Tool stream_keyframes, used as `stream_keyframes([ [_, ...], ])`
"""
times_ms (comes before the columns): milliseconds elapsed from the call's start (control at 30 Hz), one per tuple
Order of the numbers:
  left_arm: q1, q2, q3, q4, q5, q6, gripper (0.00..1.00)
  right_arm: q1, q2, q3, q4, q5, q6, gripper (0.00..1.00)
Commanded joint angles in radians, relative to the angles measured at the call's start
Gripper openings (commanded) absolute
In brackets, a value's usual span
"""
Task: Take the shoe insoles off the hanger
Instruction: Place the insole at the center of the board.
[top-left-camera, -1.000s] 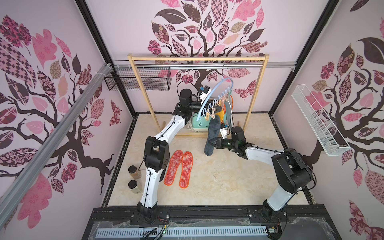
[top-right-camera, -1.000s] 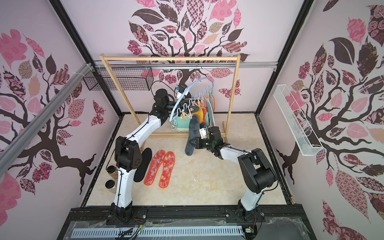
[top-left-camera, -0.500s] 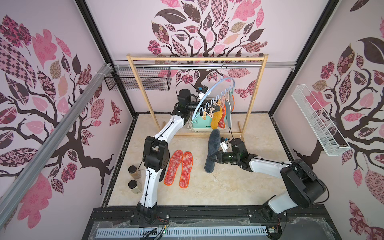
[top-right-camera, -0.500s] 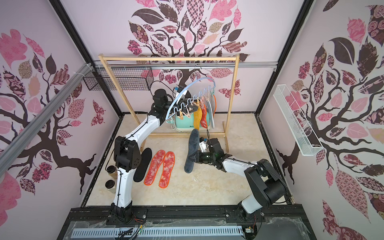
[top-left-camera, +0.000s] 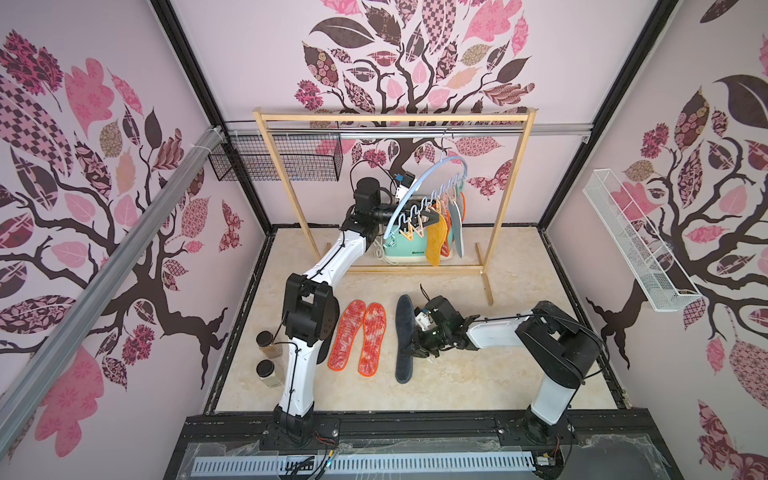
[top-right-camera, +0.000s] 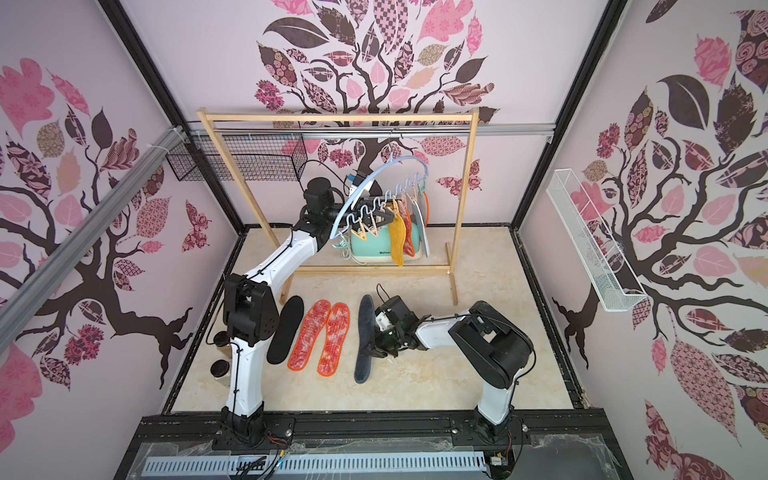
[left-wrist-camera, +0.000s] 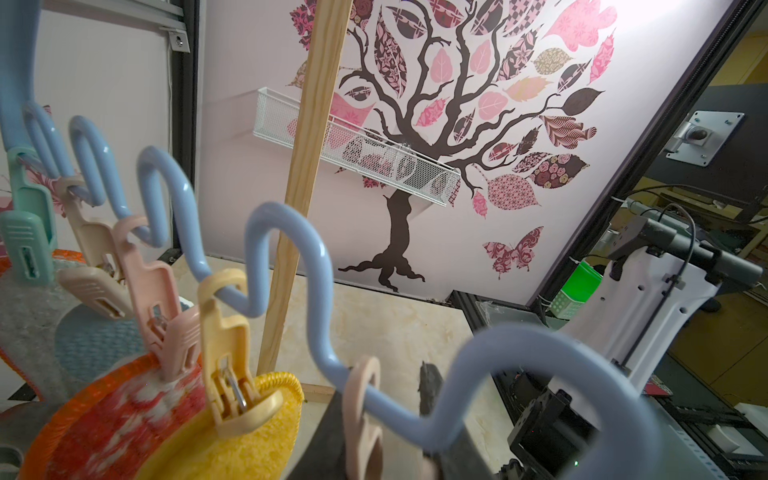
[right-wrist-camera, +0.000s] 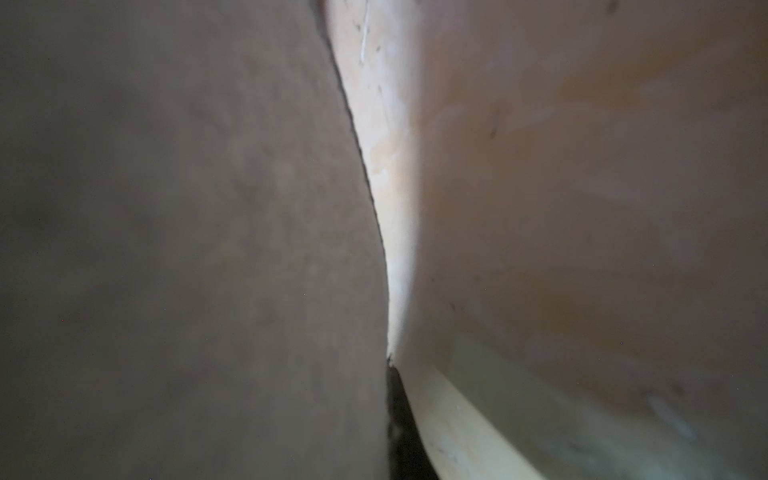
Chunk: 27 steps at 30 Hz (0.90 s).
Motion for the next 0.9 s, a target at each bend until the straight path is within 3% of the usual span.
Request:
stream_keyframes([
  [0, 0.006, -0.034, -0.015, -0.023, 0.005, 0.023, 0.05, 0.003, 0.063, 0.047, 0.033, -0.011, 0.051, 0.06],
  [333, 0.012, -0.036, -0.023, -0.022, 0.011, 0.024, 0.05, 0.009, 0.146, 0.134, -0.036, -0.037, 0.013, 0.23],
  [600, 0.019, -0.042, -0.03, -0.022, 0.011, 0.028, 0.05, 0.009, 0.091, 0.112, -0.077, -0.003, -0.012, 0.34],
  [867, 0.021, -0.046, -0.033, -0.022, 0.011, 0.03, 0.05, 0.009, 0.012, 0.072, -0.159, 0.078, -0.081, 0.39],
])
